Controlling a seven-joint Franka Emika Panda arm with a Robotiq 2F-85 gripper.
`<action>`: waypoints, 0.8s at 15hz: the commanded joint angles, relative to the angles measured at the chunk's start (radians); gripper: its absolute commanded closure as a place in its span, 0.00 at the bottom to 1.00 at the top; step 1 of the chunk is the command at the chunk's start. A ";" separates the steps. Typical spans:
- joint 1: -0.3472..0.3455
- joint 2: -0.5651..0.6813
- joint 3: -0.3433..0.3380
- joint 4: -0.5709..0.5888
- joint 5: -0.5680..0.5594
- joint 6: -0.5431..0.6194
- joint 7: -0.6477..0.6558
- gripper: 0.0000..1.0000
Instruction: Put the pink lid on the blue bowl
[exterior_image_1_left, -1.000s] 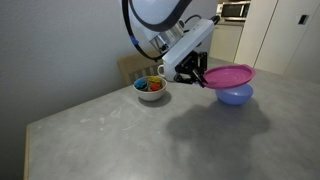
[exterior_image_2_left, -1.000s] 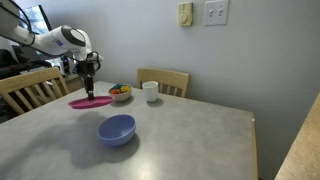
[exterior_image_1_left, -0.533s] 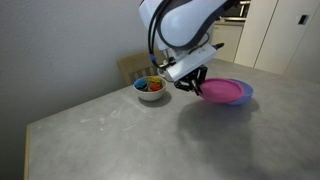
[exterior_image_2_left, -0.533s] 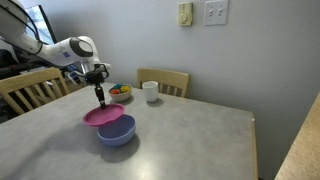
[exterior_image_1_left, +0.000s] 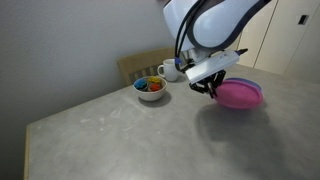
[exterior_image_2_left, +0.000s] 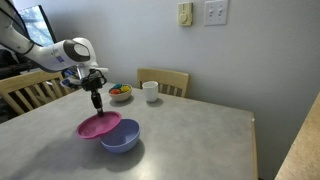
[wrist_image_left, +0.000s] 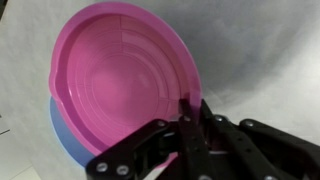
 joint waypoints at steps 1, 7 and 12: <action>-0.018 -0.101 -0.001 -0.122 -0.010 0.070 0.025 0.97; -0.054 -0.166 -0.002 -0.170 -0.006 0.106 0.001 0.97; -0.111 -0.162 -0.001 -0.168 -0.002 0.199 -0.116 0.97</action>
